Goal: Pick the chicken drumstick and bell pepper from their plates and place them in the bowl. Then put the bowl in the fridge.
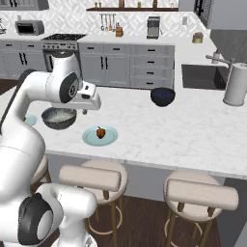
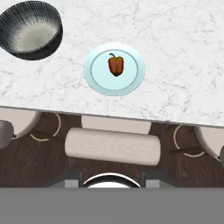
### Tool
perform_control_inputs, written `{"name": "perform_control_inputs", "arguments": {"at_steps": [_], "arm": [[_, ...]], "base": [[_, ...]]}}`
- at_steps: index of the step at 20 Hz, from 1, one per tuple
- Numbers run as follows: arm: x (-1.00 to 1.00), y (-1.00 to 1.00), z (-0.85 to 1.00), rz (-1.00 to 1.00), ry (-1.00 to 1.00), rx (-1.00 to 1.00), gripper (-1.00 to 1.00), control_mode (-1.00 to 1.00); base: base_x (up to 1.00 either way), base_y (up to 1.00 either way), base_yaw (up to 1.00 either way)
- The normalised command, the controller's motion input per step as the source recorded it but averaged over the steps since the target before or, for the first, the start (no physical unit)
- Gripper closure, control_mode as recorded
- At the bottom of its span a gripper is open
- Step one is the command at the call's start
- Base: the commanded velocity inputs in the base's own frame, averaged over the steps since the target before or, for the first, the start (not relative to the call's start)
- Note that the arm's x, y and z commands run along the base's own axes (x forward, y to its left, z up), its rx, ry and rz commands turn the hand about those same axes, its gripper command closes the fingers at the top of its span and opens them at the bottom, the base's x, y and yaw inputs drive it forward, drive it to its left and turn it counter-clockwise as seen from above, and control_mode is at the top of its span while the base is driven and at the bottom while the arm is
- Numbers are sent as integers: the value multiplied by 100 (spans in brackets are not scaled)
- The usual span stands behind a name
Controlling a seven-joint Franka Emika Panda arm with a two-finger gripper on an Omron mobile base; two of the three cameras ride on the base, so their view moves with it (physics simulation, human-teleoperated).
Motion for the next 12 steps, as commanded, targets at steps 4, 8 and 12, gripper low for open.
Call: {"name": "perform_control_inputs", "arguments": {"at_steps": [4,8,12], "arm": [[0,-8,-35,0,4,0,-100,-100],[7,-24,-79,0,0,0,-100,-100],[57,-4,-71,0,0,0,-100,-100]], "base": [[0,0,0],[0,0,0],[0,0,0]]}}
